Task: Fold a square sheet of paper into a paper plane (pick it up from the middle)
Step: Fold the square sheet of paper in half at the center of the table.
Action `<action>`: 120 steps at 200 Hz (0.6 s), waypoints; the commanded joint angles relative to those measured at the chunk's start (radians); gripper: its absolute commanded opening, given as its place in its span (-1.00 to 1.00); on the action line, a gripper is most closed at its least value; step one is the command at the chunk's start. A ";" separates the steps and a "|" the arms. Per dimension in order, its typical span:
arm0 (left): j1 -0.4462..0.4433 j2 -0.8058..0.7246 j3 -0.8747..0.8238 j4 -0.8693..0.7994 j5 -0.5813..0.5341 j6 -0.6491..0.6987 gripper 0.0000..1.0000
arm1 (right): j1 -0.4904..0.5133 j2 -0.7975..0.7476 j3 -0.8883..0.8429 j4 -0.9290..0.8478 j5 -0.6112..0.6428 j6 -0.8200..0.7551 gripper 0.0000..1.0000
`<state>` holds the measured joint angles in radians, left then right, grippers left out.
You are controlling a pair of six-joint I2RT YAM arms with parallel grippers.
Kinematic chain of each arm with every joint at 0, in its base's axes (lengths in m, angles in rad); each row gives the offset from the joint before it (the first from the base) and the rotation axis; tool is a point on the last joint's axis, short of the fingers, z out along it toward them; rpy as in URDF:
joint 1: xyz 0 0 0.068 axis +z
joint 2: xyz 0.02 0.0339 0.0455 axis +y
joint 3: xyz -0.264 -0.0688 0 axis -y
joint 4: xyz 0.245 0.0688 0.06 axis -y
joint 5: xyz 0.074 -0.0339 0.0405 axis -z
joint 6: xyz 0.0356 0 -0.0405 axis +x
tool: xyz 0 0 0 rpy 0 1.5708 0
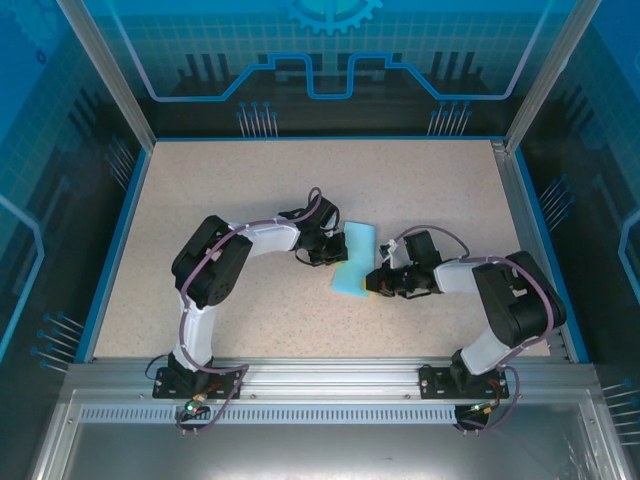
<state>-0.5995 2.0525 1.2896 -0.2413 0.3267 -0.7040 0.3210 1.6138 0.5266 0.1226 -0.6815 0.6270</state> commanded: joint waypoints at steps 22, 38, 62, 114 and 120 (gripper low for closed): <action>-0.007 0.028 -0.012 -0.066 -0.040 0.024 -1.00 | 0.012 0.056 -0.036 0.004 0.023 -0.021 -0.87; -0.007 0.029 -0.013 -0.064 -0.040 0.021 -1.00 | 0.014 0.029 -0.028 -0.013 0.020 -0.021 -0.87; -0.007 0.029 -0.013 -0.063 -0.040 0.020 -1.00 | 0.019 -0.038 -0.016 -0.041 0.012 -0.026 -0.87; -0.008 0.029 -0.009 -0.067 -0.038 0.021 -1.00 | 0.058 -0.056 -0.014 -0.087 0.049 -0.057 -0.87; -0.006 0.028 -0.009 -0.067 -0.038 0.021 -1.00 | 0.059 -0.044 -0.014 -0.092 0.052 -0.063 -0.87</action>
<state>-0.5995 2.0525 1.2896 -0.2417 0.3260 -0.7036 0.3580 1.5524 0.5167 0.0925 -0.6582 0.6037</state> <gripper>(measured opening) 0.056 0.067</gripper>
